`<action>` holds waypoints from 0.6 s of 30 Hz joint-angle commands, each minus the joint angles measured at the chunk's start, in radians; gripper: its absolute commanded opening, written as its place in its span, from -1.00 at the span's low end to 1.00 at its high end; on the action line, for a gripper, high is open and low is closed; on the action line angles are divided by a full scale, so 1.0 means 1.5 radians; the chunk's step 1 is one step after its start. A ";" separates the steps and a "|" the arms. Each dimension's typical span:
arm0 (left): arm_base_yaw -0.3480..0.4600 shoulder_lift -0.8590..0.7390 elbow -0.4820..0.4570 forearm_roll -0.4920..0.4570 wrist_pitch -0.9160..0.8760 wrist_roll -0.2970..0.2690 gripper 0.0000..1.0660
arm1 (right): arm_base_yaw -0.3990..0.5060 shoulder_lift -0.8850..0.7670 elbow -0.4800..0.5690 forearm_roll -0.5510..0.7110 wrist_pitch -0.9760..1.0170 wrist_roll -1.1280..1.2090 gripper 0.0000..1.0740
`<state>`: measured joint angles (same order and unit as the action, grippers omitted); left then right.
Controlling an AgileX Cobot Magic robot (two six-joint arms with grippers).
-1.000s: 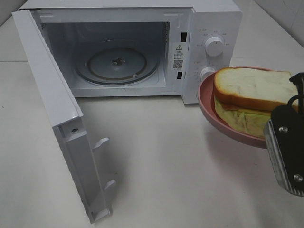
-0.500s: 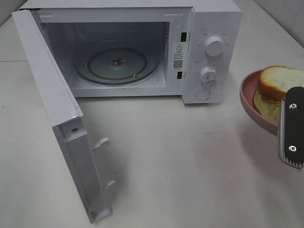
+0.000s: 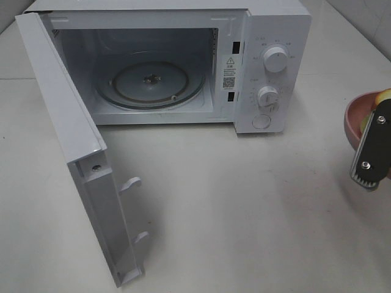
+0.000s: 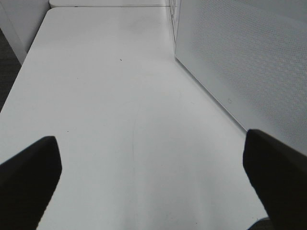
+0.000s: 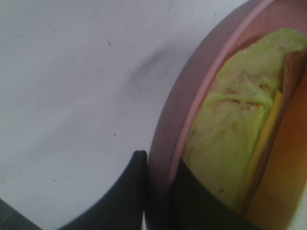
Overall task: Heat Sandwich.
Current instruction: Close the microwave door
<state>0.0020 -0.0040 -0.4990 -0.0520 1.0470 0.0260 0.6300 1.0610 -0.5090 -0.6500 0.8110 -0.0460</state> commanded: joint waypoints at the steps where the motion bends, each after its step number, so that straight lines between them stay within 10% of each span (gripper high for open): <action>1: -0.003 -0.019 0.004 -0.001 -0.007 0.001 0.83 | 0.001 0.037 -0.013 -0.035 0.003 0.051 -1.00; 18: -0.003 -0.019 0.004 -0.001 -0.007 0.001 0.83 | 0.001 0.250 -0.132 -0.069 0.044 0.325 -1.00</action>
<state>0.0020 -0.0040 -0.4990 -0.0520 1.0470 0.0260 0.6300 1.4040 -0.6770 -0.7050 0.8340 0.3760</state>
